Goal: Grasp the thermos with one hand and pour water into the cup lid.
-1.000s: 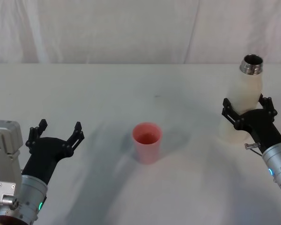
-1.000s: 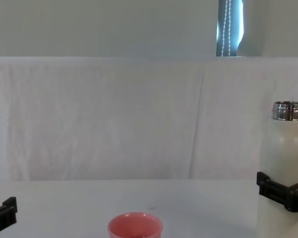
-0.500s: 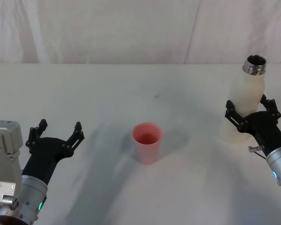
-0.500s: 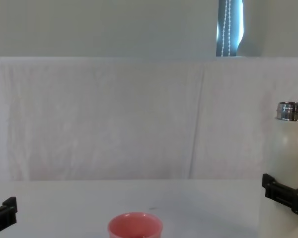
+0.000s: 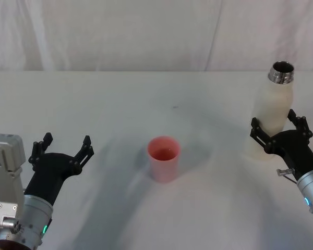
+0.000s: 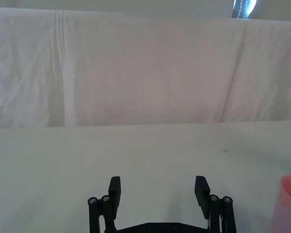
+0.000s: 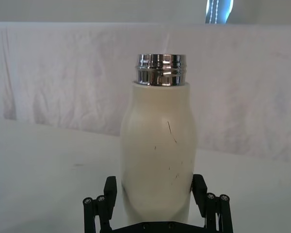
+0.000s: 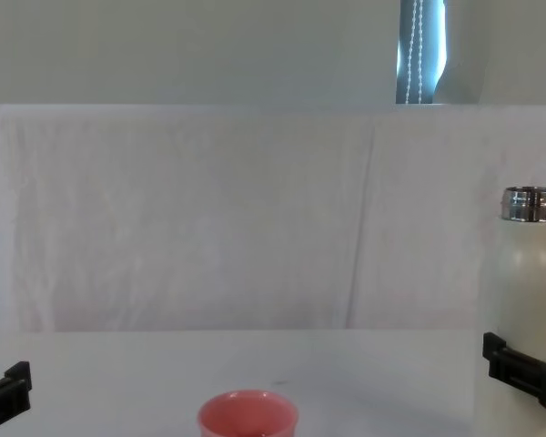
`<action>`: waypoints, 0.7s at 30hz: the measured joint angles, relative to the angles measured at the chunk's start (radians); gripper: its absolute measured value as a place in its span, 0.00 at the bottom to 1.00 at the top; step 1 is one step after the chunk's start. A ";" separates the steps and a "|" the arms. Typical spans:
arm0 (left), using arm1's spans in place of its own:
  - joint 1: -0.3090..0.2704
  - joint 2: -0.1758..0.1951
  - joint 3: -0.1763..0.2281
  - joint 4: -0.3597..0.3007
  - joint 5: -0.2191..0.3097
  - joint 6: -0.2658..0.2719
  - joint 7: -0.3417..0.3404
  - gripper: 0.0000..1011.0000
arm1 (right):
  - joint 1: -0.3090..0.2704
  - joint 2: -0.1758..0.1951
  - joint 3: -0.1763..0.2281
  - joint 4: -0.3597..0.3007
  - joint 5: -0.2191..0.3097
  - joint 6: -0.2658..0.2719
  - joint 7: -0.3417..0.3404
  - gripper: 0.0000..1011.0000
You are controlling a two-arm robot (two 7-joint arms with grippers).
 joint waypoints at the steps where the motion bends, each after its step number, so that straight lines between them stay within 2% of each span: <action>1: 0.000 0.000 0.000 0.000 0.000 0.000 0.000 0.99 | -0.005 0.000 0.000 -0.003 0.000 0.001 0.000 0.99; 21: 0.000 0.000 0.000 0.000 0.000 0.000 0.000 0.99 | -0.046 0.008 0.012 -0.033 0.000 0.000 -0.011 0.99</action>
